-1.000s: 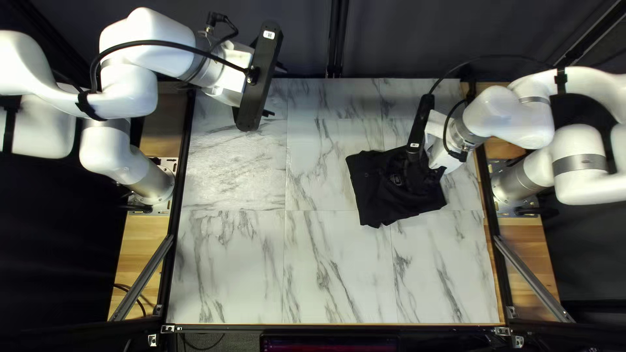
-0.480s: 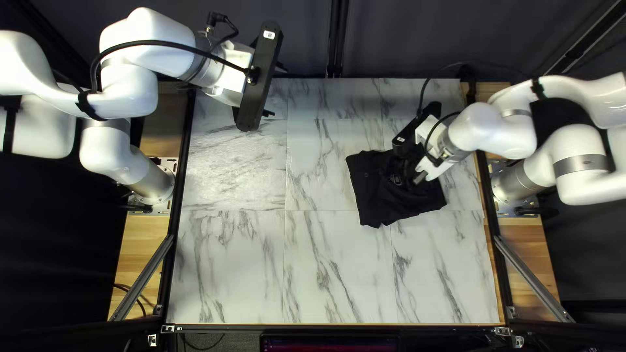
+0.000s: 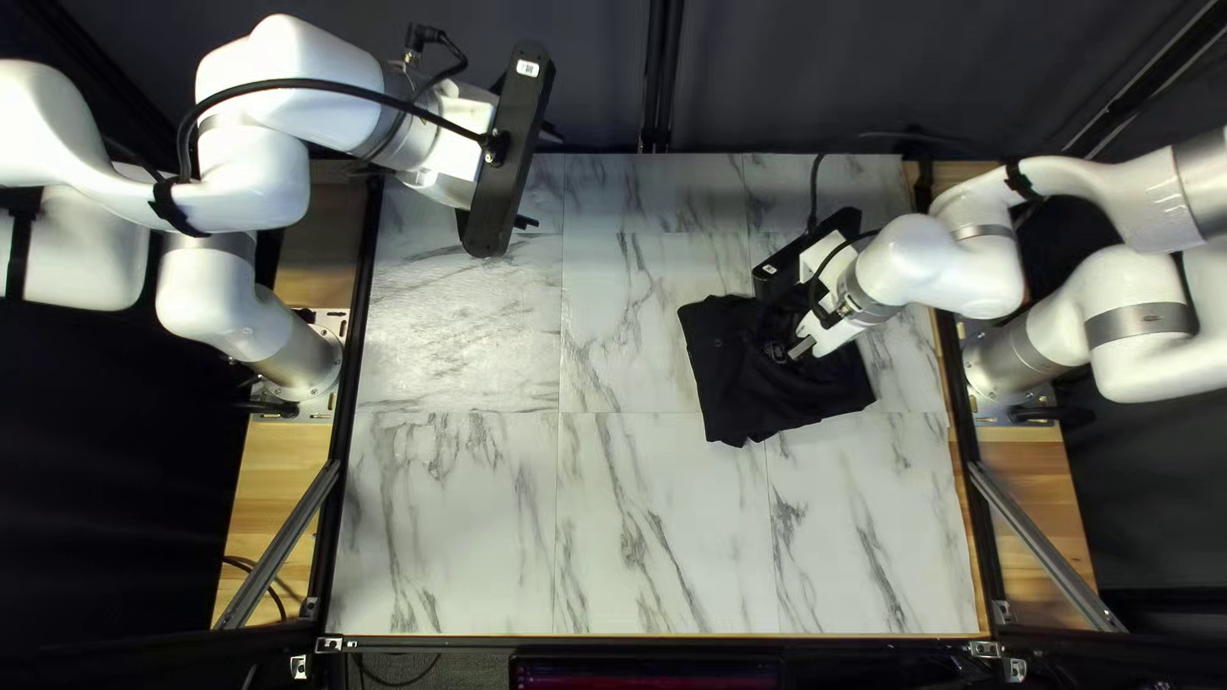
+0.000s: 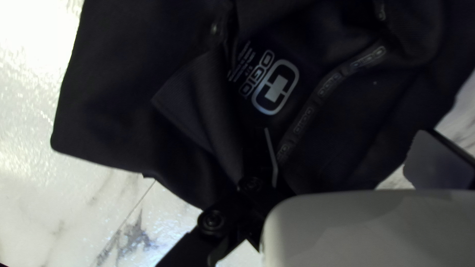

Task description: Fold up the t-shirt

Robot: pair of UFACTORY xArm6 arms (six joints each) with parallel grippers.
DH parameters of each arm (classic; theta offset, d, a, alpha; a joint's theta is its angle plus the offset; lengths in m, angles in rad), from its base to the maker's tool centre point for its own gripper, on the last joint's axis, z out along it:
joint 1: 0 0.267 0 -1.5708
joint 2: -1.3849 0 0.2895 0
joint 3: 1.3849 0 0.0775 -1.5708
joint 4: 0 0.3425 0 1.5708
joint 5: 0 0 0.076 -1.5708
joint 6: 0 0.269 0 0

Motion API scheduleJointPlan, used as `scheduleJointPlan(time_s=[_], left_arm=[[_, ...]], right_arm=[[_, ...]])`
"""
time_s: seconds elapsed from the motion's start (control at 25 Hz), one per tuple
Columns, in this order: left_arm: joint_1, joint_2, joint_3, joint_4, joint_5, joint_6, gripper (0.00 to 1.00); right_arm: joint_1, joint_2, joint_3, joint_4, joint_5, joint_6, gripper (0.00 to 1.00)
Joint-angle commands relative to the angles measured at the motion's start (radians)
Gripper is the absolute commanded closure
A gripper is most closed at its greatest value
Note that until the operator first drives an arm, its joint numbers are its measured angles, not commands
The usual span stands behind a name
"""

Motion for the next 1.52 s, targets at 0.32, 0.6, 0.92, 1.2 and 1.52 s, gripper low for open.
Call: scheduleJointPlan(time_s=[0.32,0.6,0.92,1.2,1.52], left_arm=[[0.000,0.000,0.000,0.000,0.000,0.000,0.00],[0.000,0.000,0.000,0.000,0.000,0.000,0.00],[0.000,0.000,0.000,0.000,0.000,0.000,0.00],[0.000,0.000,0.000,0.000,0.000,0.000,0.00],[0.000,0.000,0.000,0.000,0.000,0.000,0.00]], right_arm=[[0.002,-0.052,0.114,0.195,-0.152,-0.007,0.00],[0.015,-0.019,0.126,0.238,-0.204,-0.007,0.04],[0.025,-0.023,0.144,0.239,-0.217,0.017,0.74],[0.019,-0.017,0.159,0.275,-0.240,-0.022,0.95],[0.019,-0.077,0.150,0.201,-0.181,0.047,0.96]])
